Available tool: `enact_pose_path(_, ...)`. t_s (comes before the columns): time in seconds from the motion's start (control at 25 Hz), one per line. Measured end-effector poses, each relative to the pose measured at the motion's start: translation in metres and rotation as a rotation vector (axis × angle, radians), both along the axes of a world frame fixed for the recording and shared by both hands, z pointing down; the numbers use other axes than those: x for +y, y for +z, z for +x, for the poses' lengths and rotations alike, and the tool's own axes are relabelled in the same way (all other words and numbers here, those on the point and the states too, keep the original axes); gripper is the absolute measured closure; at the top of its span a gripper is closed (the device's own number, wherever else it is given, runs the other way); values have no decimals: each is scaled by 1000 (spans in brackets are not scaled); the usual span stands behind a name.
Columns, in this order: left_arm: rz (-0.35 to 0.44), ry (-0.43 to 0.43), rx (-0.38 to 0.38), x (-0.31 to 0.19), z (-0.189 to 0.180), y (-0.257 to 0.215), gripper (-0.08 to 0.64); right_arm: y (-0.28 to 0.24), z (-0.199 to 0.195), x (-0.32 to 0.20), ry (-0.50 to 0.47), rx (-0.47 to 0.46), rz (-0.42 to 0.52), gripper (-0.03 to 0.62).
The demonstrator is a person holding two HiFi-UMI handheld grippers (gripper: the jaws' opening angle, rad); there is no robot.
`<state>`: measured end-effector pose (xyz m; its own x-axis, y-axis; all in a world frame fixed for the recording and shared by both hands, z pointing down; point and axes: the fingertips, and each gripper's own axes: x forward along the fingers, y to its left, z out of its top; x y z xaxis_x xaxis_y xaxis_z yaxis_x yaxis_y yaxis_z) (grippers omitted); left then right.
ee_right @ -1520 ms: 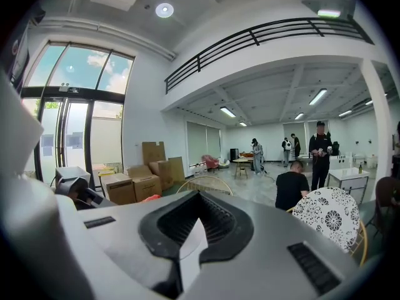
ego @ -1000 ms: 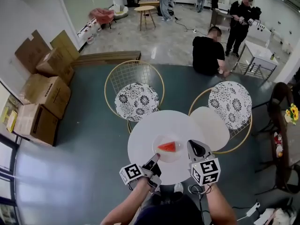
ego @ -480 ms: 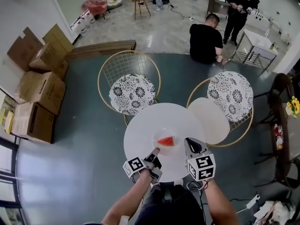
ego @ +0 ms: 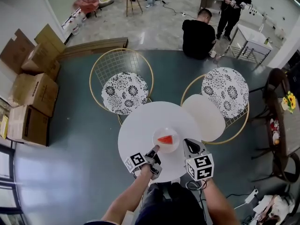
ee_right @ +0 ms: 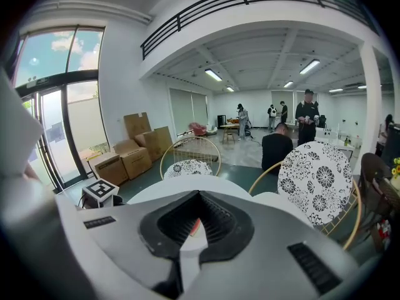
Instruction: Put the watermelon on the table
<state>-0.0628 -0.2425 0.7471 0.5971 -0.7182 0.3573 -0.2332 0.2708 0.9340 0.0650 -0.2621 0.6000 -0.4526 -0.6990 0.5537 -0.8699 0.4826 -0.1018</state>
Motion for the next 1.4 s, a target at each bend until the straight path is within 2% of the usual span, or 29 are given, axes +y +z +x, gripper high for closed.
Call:
enact_pose_path(0.44,-36,24,-29,-10,7,12,544,2,21,8,46,6,-24,589)
enact_pose_path(0.6,-68,24,-67,-9,7,17,543,4,26,9,52,1,-25,589)
enact_pose_path(1.04,-173,171,-323,-1,7,35,521,2,28,14,49,-10,-27,589)
enact_pose_path(1.4,-94,342,-604,0,8,31,485,-1,28,18,47,-10,-26,589)
